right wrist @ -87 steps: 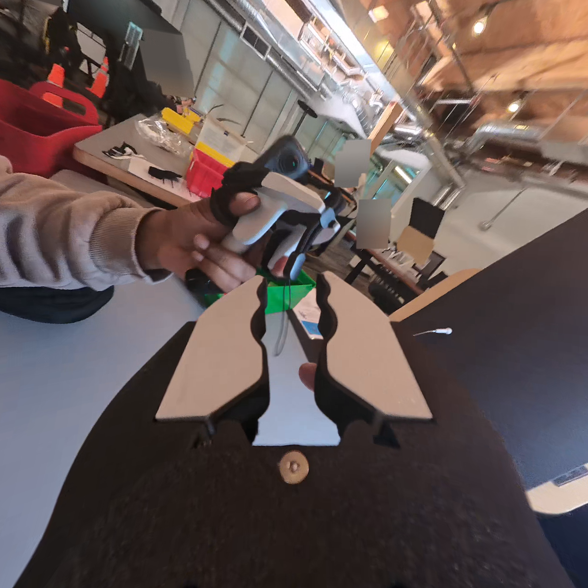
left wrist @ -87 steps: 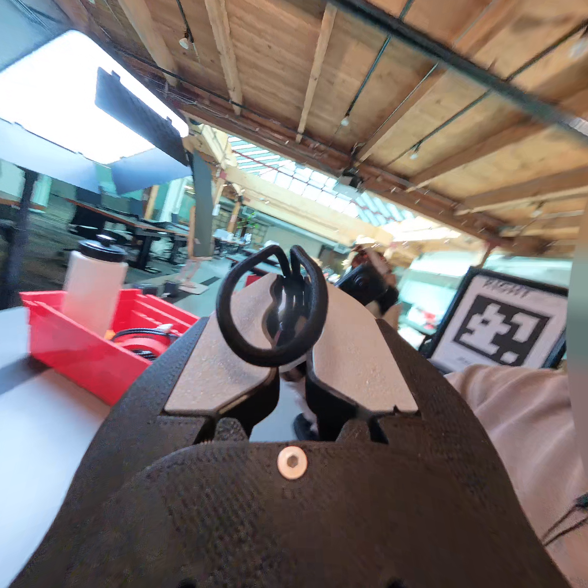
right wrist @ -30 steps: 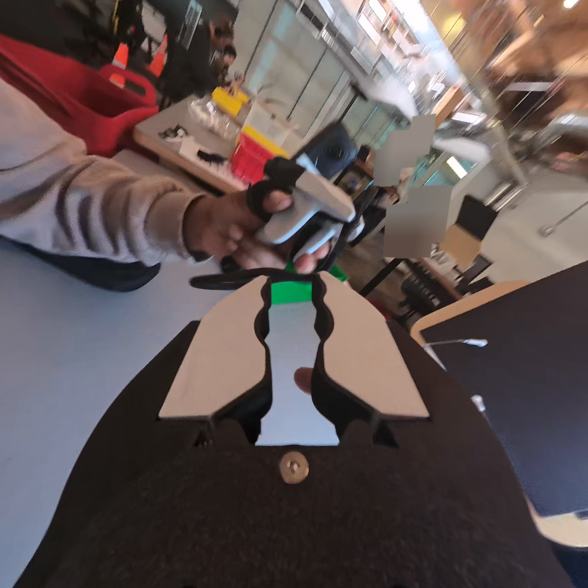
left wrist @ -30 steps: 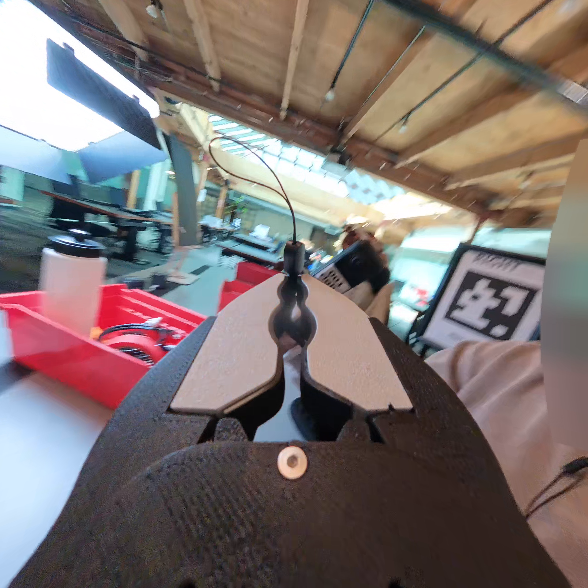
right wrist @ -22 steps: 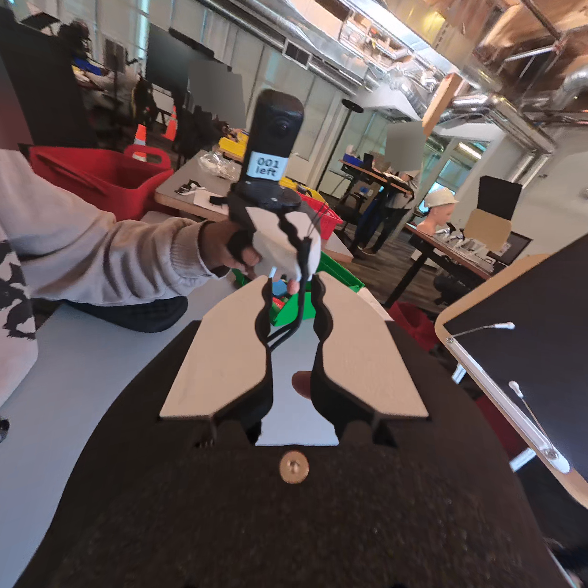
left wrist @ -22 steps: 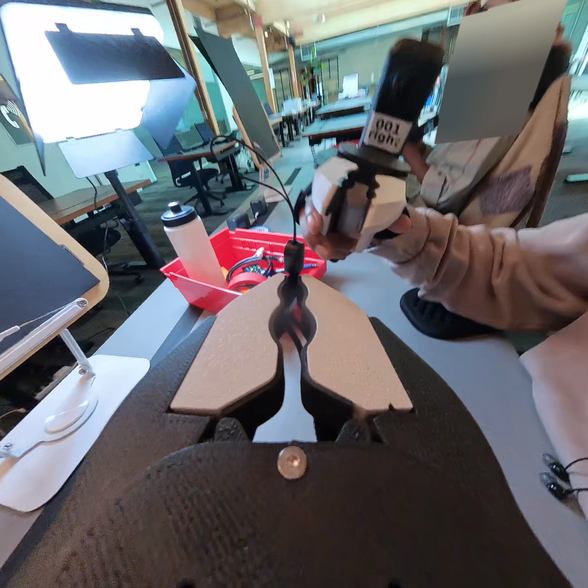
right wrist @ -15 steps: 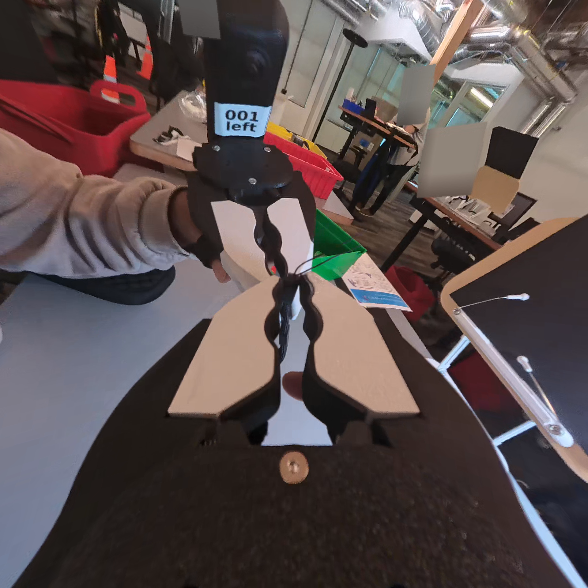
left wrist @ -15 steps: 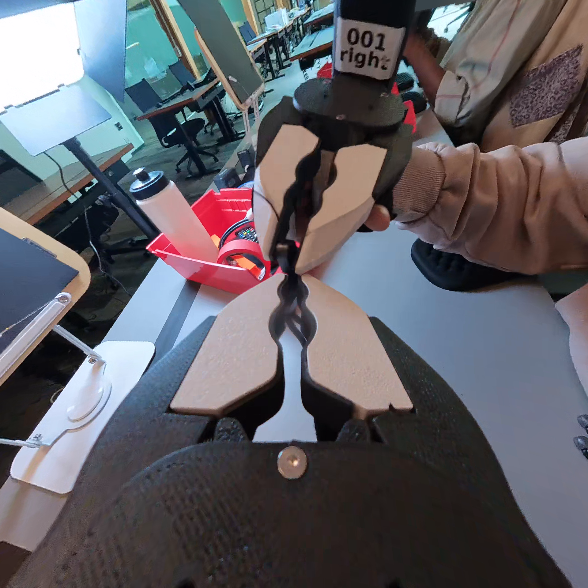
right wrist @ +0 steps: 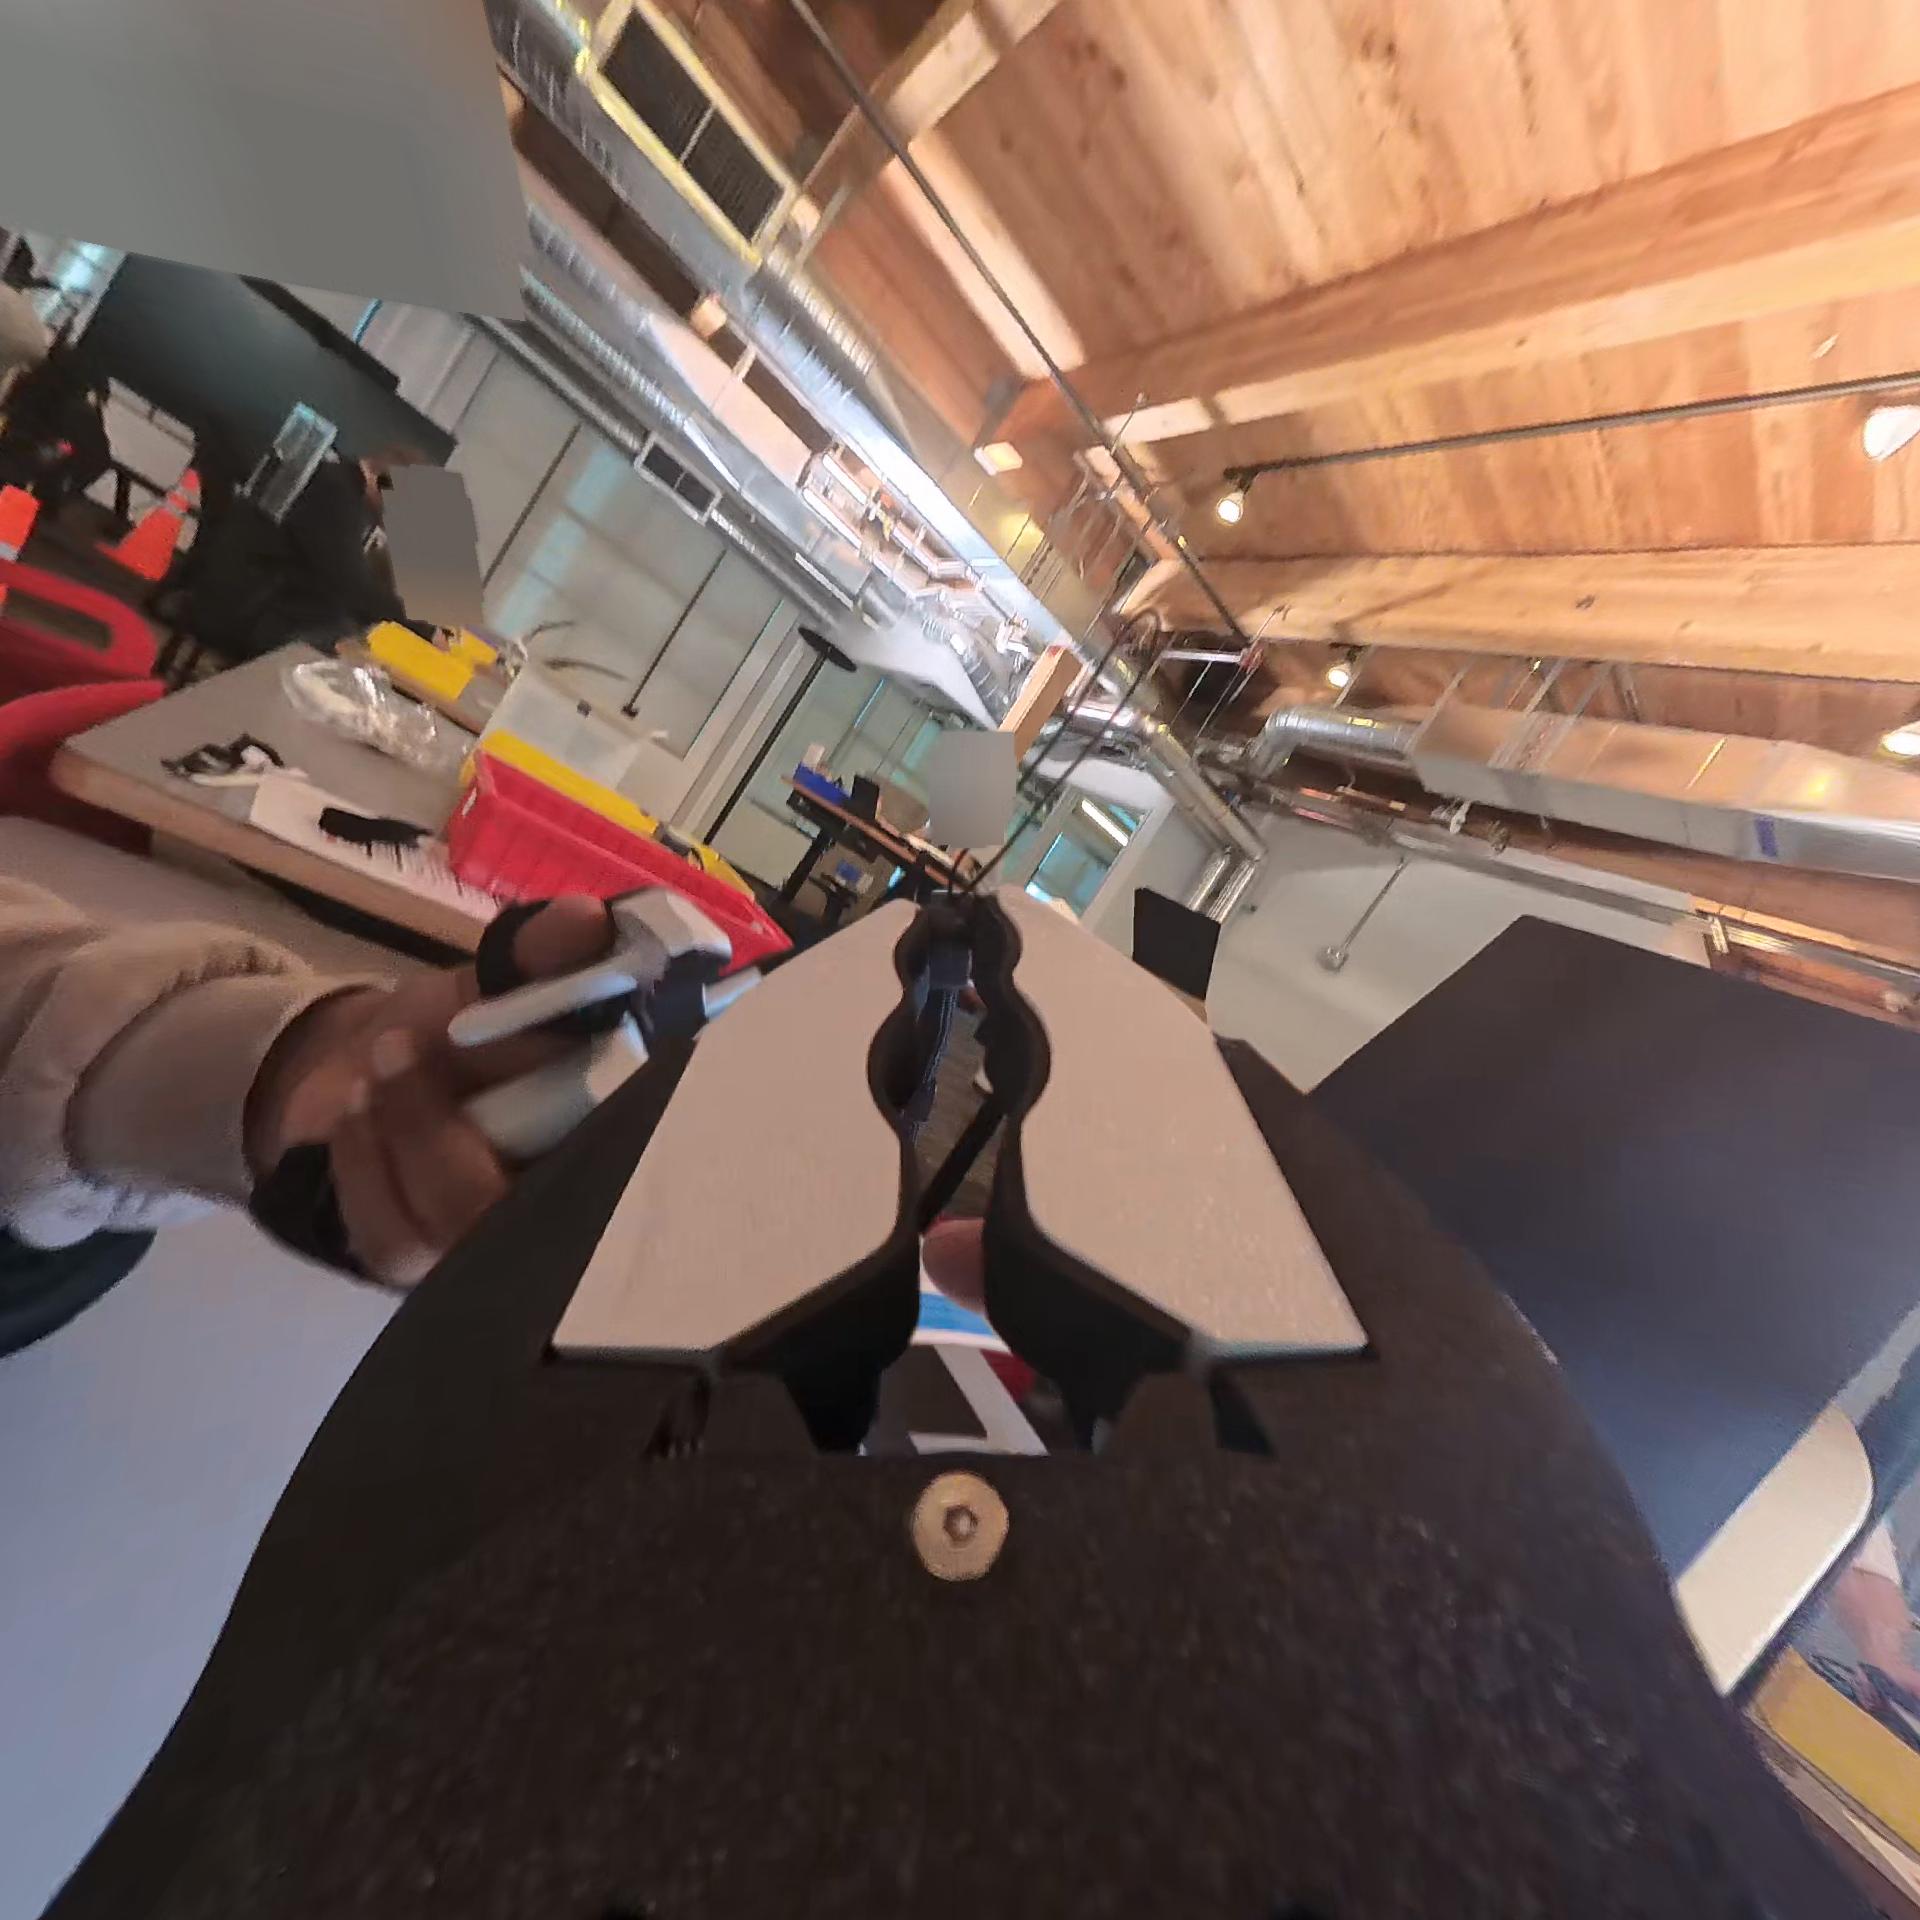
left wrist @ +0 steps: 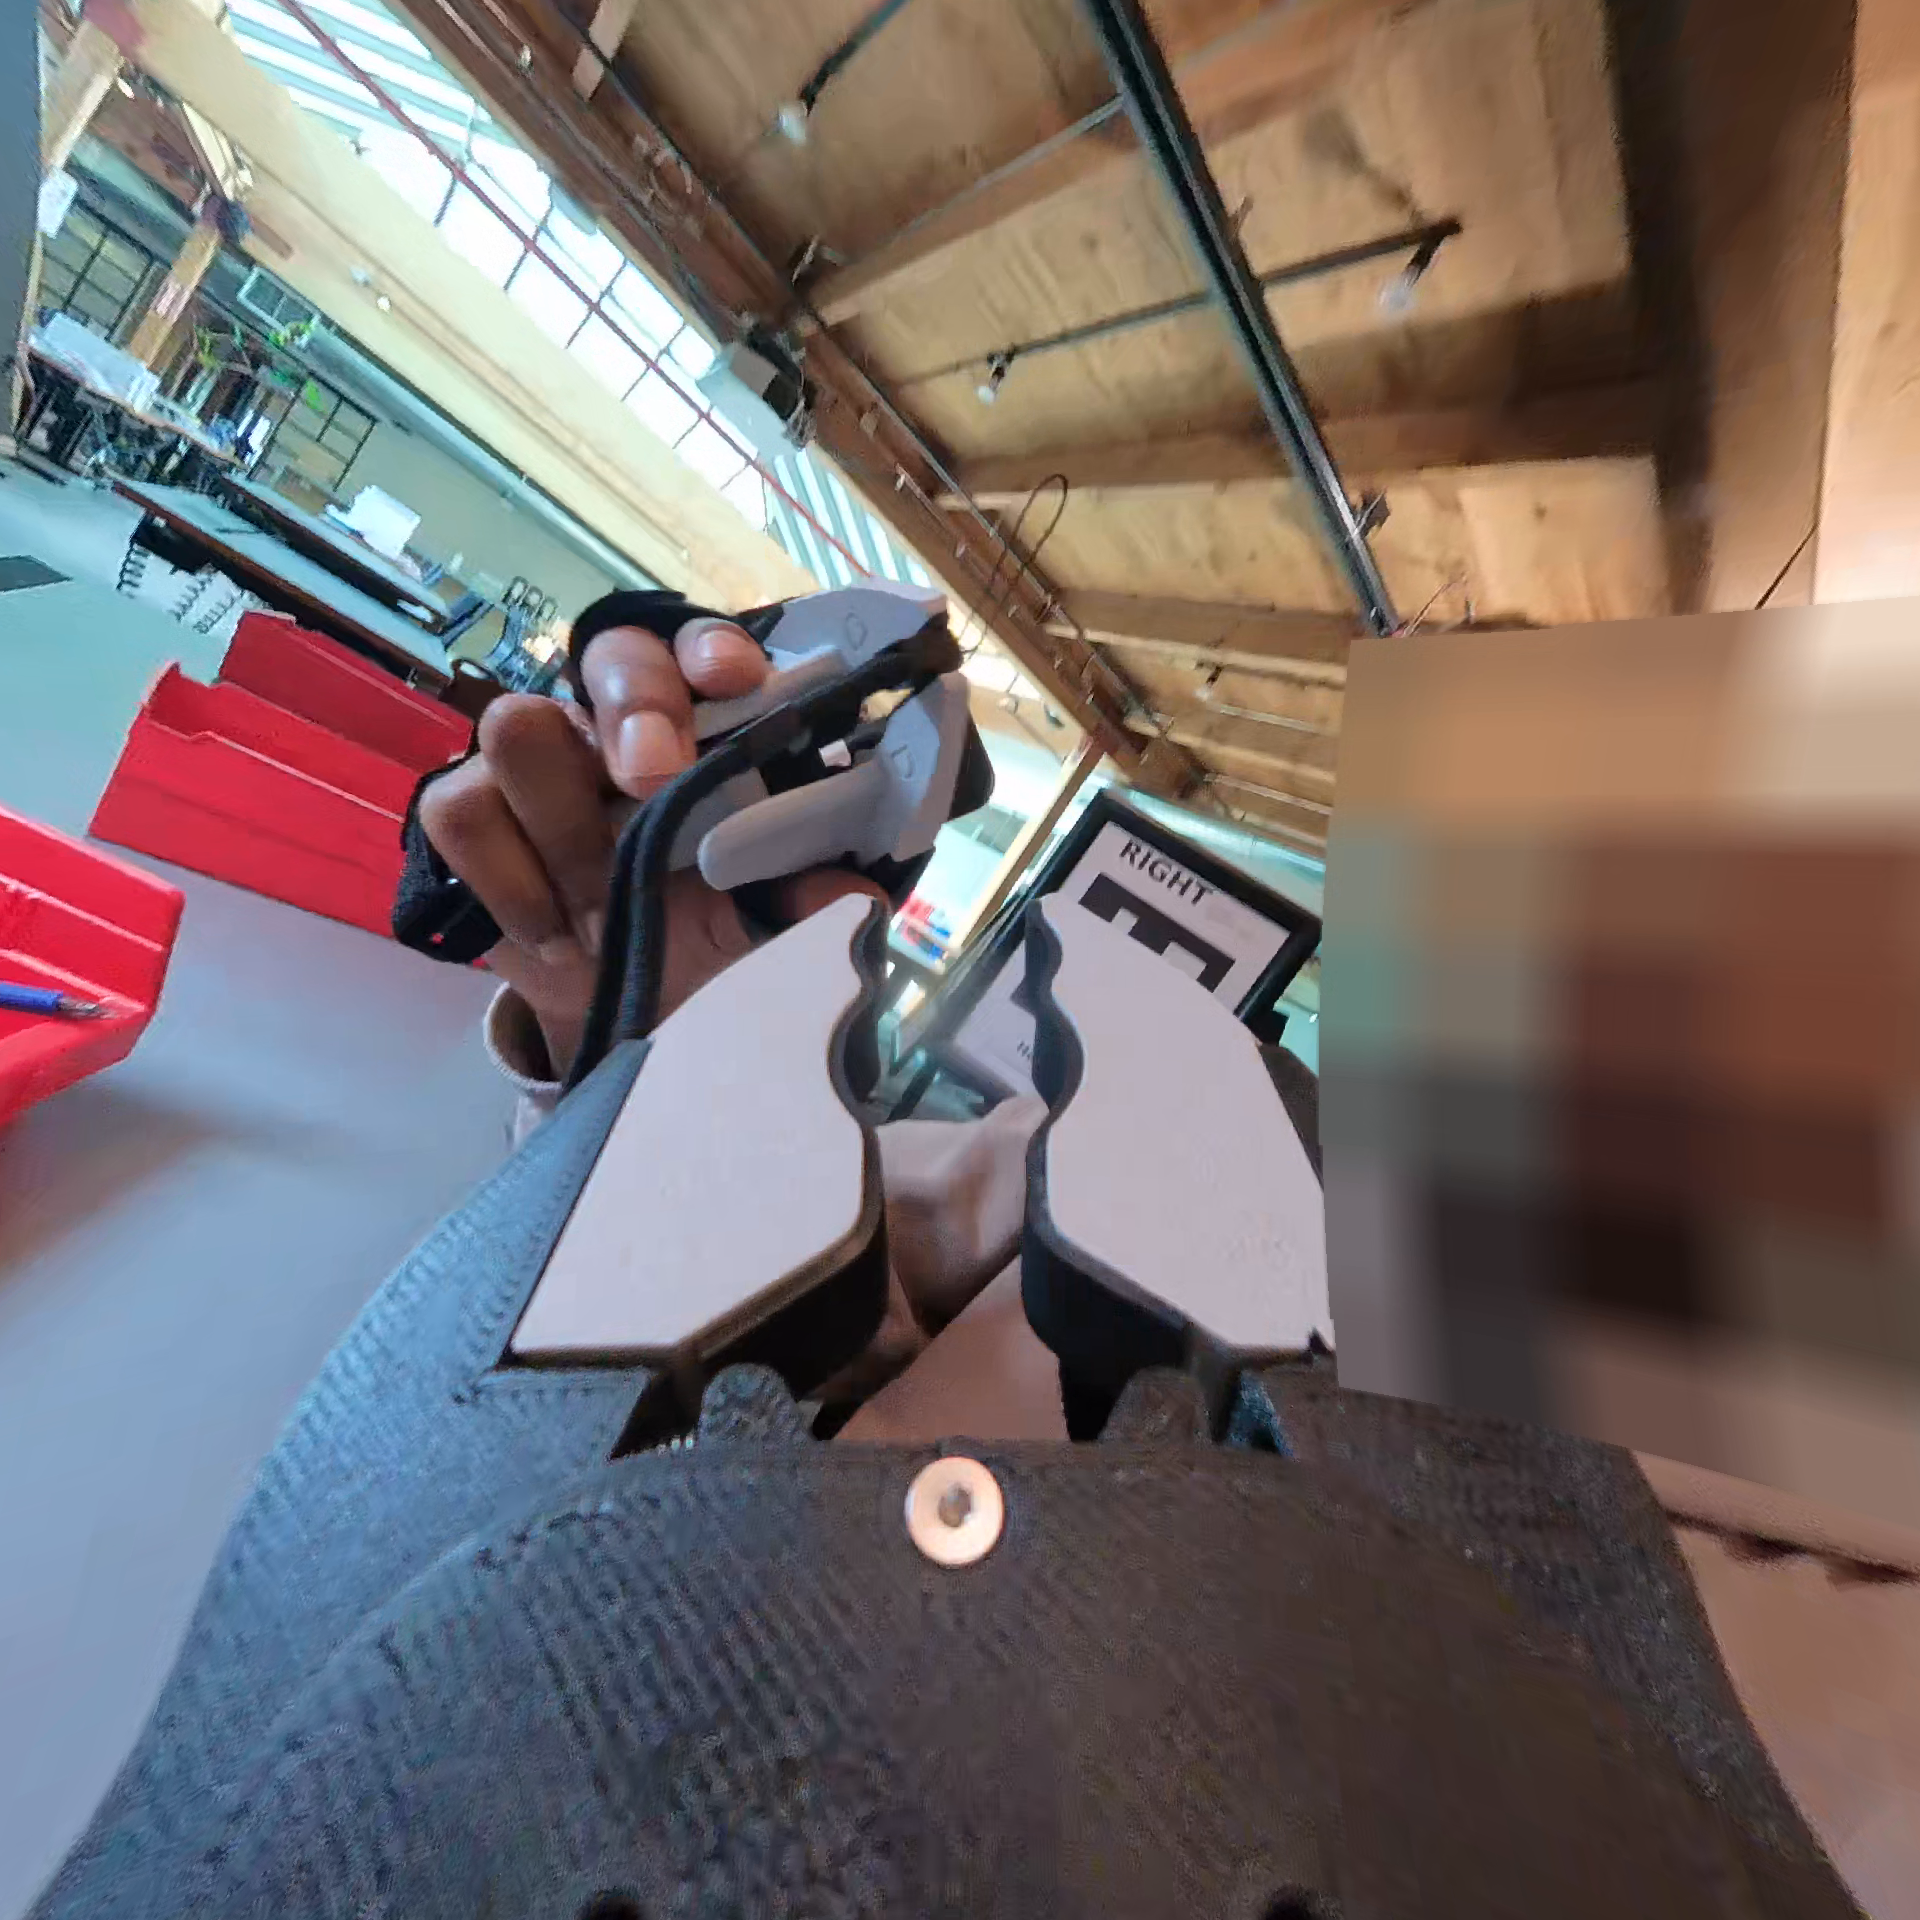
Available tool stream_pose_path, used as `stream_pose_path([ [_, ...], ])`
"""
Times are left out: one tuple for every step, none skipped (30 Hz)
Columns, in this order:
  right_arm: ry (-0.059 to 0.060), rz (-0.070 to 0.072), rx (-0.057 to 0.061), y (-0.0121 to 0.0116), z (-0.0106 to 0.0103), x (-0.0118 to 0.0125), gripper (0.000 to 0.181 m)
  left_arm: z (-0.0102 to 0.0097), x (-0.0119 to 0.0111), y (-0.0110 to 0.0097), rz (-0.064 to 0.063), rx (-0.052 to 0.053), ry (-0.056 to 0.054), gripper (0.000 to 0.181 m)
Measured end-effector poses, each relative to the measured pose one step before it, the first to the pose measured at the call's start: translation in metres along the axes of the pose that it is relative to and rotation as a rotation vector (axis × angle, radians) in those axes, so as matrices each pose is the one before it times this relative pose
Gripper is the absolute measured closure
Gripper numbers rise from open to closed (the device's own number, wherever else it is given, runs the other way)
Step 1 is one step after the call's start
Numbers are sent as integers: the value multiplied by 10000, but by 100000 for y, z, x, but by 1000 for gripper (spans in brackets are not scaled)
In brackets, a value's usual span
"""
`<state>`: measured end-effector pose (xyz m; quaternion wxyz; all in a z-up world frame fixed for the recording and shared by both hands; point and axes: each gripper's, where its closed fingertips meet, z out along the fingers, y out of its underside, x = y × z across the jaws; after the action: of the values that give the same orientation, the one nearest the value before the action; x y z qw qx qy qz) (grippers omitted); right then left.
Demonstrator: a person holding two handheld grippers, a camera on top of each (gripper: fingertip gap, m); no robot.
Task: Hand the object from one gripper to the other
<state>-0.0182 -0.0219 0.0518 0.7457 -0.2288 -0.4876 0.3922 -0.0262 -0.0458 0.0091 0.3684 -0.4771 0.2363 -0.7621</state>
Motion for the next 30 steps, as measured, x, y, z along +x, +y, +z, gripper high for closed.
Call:
stream_pose_path([
  [-4,125,207,-264,59,-165,174,316,-241,-22,-163,395,97,155],
  [-170,81,71,-38,140,-446,174,168,-190,-282,-215,486,66,153],
  [-278,14,0,63,187,-643,174,-31,-155,-563,-159,545,-16,151],
  [-265,-9,-6,68,195,-649,173,-217,-167,-668,-16,494,-128,151],
  [-239,-6,-59,140,222,-594,174,-331,-298,-604,87,345,-267,151],
  [-275,-24,-115,254,234,-632,174,-351,-333,-513,111,206,-306,152],
  [-277,-70,-135,331,233,-643,174,-332,-134,-477,70,156,-153,153],
  [-192,-120,-179,434,225,-513,174,-235,50,-405,-4,115,-16,157],
  [-134,-187,-207,489,203,-408,174,-120,20,-208,-43,16,-45,158],
  [-152,-222,-238,517,187,-433,173,-34,-81,14,-7,-111,-119,159],
  [-187,-218,-247,514,179,-471,173,24,-88,168,42,-178,-120,159],
  [-185,-238,-290,563,196,-480,173,31,-24,132,74,-129,-69,159],
  [-151,-249,-306,565,187,-417,174,-38,0,-28,135,-13,-60,161],
  [-90,-226,-237,437,172,-311,174,-115,19,-91,267,20,-60,165],
  [-22,-155,-161,296,118,-168,173,-121,53,14,364,-89,-60,169],
  [-7,-79,-122,222,62,-68,174,-68,-19,113,321,-215,-127,173],
  [35,-18,-180,287,23,69,173,-29,98,79,338,-229,-86,177],
  [56,-50,-242,397,3,117,173,-58,207,-78,458,-128,-83,177],
  [20,-97,-243,409,-19,52,172,-90,191,-163,571,-103,-151,177],
  [-80,-45,-226,422,-7,-68,170,-121,180,-163,593,-145,-174,178],
  [-222,111,-240,427,6,-201,165,-146,155,-161,577,-183,-189,178],
  [-323,273,-242,442,-15,-262,161,-194,43,-183,622,-199,-270,178],
  [-437,349,-319,595,-64,-358,159,-243,59,-204,738,-220,-269,178],
  [-530,393,-370,761,-106,-480,155,-283,96,-223,798,-220,-241,178],
  [-527,482,-354,814,-158,-431,149,-299,18,-193,799,-244,-290,178],
  [-446,581,-229,694,-240,-233,144,-247,26,-50,759,-342,-257,178],
  [-231,612,35,338,-309,155,141,-194,139,43,668,-376,-164,178],
  [2,525,402,-226,-382,479,141,-127,292,3,604,-306,-66,178],
  [60,462,726,-757,-452,514,142,-53,466,38,610,-274,47,178],
  [-40,507,802,-988,-426,320,144,55,517,140,606,-297,65,178],
])
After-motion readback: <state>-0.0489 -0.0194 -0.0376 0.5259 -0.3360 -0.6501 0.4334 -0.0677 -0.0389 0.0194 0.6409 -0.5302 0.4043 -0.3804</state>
